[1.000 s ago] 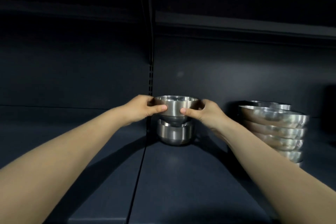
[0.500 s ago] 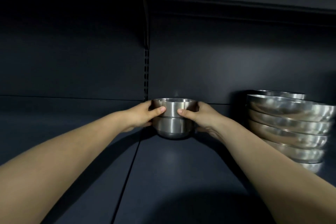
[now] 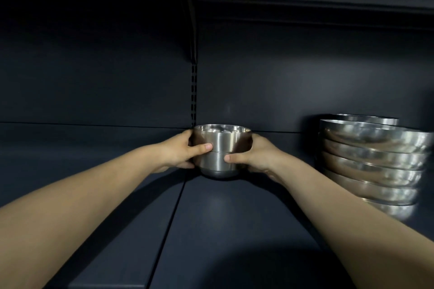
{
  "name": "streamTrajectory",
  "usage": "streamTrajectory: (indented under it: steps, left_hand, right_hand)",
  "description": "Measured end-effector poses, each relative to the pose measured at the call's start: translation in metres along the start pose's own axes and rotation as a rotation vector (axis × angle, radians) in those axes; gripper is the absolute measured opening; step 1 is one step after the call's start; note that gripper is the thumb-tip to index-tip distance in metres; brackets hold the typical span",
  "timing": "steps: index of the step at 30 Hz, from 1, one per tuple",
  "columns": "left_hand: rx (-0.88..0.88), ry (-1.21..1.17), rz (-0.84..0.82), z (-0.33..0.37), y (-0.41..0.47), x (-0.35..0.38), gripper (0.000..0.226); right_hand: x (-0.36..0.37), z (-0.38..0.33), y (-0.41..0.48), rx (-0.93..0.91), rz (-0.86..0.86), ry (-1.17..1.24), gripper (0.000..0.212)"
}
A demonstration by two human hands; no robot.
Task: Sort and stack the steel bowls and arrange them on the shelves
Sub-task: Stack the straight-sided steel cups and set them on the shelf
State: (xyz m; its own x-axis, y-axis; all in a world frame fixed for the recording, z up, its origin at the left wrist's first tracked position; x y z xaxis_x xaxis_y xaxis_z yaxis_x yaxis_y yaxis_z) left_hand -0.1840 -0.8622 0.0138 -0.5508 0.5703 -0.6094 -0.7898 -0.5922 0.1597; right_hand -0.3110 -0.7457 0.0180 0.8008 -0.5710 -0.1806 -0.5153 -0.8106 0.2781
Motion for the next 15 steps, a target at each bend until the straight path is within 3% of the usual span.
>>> streamTrajectory:
  steps: [5,9,15]
  left_hand:
    - [0.066,0.022,0.047,0.015,-0.047,-0.025,0.054]
    - [0.136,0.088,0.111,0.031,-0.089,-0.042,0.057]
    - [0.184,0.115,0.273,0.059,-0.145,-0.052,0.084]
  right_hand:
    - [0.013,-0.024,-0.021,-0.054,0.004,-0.065,0.073]
    - [0.02,-0.046,-0.054,-0.105,0.017,-0.105,0.096]
    - [0.011,-0.08,-0.106,-0.253,0.053,-0.033,0.094]
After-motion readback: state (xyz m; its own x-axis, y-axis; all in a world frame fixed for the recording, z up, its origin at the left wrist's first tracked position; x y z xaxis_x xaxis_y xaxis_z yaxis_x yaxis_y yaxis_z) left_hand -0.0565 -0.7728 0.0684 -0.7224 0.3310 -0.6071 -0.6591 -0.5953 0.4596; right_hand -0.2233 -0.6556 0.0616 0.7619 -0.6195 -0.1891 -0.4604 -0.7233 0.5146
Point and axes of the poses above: each hand's wrist, its own y-axis towards the middle knuckle, its own x-axis out of the palm, z = x × y, the point moved 7 cm from there along y, towards the middle knuckle, and after that the axes turned 14 degrees about y, right-handed, at the moved point
